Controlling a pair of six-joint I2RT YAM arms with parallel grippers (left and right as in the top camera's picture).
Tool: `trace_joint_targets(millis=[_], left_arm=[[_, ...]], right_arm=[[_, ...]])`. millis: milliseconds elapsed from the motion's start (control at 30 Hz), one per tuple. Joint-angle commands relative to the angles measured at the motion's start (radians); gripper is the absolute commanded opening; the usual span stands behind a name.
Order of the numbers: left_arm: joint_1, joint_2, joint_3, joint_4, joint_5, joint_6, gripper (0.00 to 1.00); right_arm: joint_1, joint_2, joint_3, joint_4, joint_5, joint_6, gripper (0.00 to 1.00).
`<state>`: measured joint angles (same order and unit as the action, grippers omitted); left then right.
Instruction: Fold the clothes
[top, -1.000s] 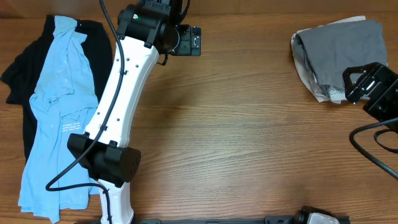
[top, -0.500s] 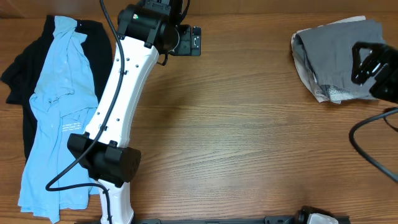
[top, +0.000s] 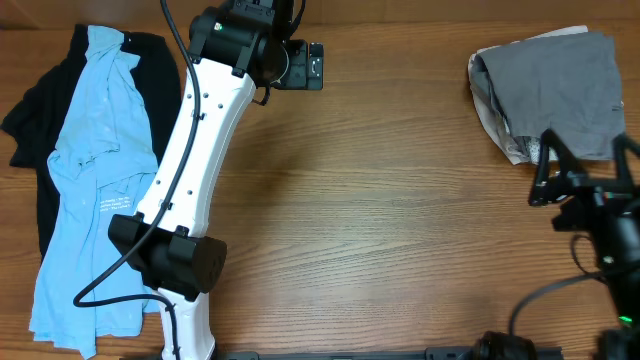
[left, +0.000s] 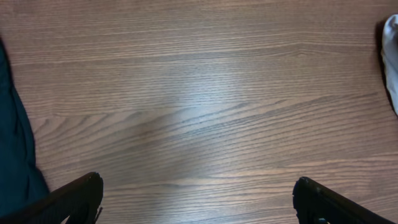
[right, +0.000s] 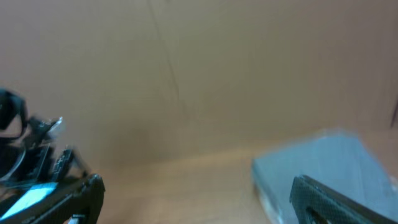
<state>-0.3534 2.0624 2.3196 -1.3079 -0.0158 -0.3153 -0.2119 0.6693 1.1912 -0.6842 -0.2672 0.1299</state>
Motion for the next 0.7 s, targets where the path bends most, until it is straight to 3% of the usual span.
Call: trace_joint_targets(millis=[0, 233, 367, 667], left_arm=[[0.000, -0.001, 0.011, 0.002, 0.005, 0.009, 1.00], [0.000, -0.001, 0.011, 0.002, 0.005, 0.008, 1.00], [0.000, -0.001, 0.011, 0.002, 0.005, 0.008, 1.00], [0.000, -0.001, 0.011, 0.002, 0.005, 0.009, 1.00]], right_arm=[[0.032, -0.125, -0.261, 0.137, 0.041, -0.003, 1.00], [0.140, -0.340, -0.613, 0.340, 0.124, 0.005, 1.00], [0.202, -0.454, -0.743, 0.360, 0.243, 0.126, 1.00], [0.213, -0.596, -0.948, 0.434, 0.240, 0.133, 1.00]])
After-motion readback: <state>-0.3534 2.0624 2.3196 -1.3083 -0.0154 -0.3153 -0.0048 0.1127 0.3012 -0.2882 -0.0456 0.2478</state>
